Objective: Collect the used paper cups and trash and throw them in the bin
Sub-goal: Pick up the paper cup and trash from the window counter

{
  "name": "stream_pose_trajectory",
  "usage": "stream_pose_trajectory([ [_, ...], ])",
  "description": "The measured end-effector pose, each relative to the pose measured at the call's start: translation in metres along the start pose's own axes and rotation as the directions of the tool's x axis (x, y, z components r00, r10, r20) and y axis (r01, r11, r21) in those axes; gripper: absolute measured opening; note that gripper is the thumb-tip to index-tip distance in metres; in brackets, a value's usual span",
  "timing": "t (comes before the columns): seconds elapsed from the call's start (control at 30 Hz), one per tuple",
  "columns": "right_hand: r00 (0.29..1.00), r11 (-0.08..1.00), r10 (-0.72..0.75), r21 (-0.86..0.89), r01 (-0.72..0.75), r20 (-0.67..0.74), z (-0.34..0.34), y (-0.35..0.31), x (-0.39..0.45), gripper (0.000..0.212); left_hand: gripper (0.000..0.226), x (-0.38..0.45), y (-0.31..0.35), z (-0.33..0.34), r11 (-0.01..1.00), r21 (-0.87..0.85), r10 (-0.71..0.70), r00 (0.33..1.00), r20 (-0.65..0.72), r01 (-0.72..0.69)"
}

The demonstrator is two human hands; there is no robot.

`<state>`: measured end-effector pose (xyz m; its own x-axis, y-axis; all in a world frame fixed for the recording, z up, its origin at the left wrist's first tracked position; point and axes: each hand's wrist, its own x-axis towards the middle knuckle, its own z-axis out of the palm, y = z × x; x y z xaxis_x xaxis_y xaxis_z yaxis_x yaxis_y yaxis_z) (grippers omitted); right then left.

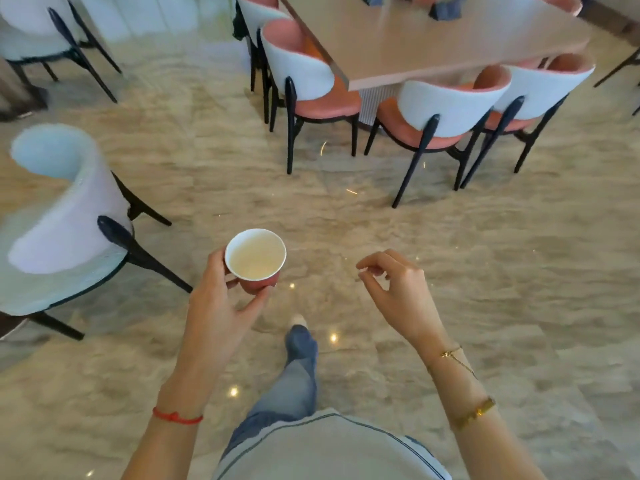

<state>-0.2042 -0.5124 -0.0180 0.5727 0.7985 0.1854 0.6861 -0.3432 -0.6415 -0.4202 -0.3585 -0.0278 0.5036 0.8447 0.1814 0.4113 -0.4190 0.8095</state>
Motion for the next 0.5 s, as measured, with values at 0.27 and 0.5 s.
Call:
stream_pose_trajectory([
  [0.27,0.992,0.996,-0.08,0.036,0.077,0.101,0.06,0.012,0.217,0.01,0.069,0.188,-0.033,0.016,0.998,-0.038,-0.056,0.992,-0.109,0.052],
  [0.5,0.987,0.99,-0.136,0.054,0.132,0.08,0.09,-0.008,0.407,0.014,0.068,0.366,-0.048,0.01,0.999,-0.029,-0.047,0.993,-0.113,0.044],
])
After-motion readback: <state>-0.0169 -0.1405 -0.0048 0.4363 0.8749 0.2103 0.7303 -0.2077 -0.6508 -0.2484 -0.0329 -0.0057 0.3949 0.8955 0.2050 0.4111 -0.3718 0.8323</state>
